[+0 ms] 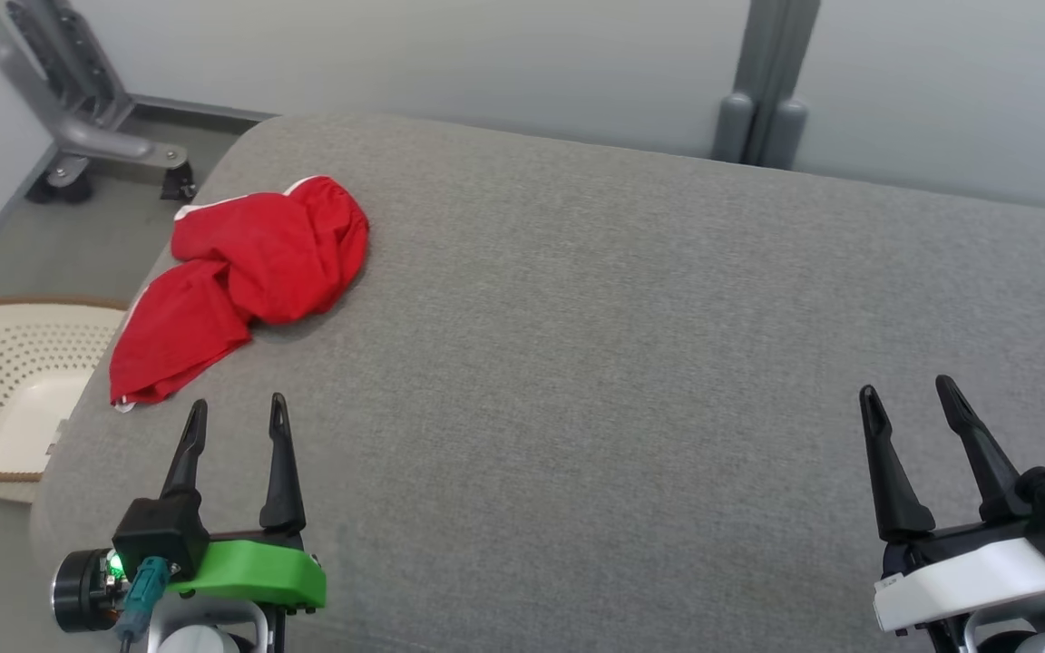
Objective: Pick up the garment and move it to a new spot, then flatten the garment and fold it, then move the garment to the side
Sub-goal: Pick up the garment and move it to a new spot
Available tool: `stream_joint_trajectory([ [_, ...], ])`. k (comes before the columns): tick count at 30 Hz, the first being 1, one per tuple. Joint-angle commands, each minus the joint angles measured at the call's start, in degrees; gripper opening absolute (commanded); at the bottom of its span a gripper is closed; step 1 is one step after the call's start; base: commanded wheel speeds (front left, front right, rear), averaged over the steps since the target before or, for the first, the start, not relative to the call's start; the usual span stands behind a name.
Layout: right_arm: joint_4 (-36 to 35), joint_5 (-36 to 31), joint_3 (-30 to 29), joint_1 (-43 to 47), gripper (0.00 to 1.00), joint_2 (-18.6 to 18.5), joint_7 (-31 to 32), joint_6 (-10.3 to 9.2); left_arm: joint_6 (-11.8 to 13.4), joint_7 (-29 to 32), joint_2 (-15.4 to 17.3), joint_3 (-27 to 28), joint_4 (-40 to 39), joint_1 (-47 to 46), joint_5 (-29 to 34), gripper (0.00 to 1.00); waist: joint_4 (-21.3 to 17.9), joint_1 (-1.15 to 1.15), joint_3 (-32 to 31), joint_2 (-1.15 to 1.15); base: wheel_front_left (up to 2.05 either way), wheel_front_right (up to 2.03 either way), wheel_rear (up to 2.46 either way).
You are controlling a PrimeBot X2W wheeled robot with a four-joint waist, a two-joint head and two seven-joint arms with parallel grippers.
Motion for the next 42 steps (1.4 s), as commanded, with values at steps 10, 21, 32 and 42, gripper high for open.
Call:
stream_joint_trajectory([
  [10, -1.4, 0.2, 0.2, -1.4, 1.00, -1.2, 1.1, -0.09, -1.2, -0.2, -1.3, 3.5, 0.4, -1.4, 0.9, 1.00, 10.1, 0.00, 2.1, 0.00, 0.00, 0.00, 0.00],
  [21, -7.5, -1.0, -2.2, -6.9, 1.00, -4.7, 5.2, -0.09, -3.7, -0.1, -2.8, 5.4, 6.3, -13.8, -0.1, 1.00, 7.1, 0.00, 14.7, 0.00, 0.00, 0.00, 0.00],
  [32, -13.2, -1.7, -3.3, -13.3, 1.00, -7.8, 8.5, -0.09, -9.7, 0.7, -0.5, 6.7, 35.5, -38.1, -4.2, 1.00, 1.1, 0.00, 29.2, 0.00, 0.00, 0.00, 0.00],
  [42, -14.1, -1.6, -3.7, -15.3, 1.00, -8.7, 8.0, -0.09, -12.1, 5.4, 3.8, 6.2, 54.9, -51.7, -8.9, 1.00, -2.4, 0.00, 33.9, 0.00, 0.00, 0.00, 0.00],
])
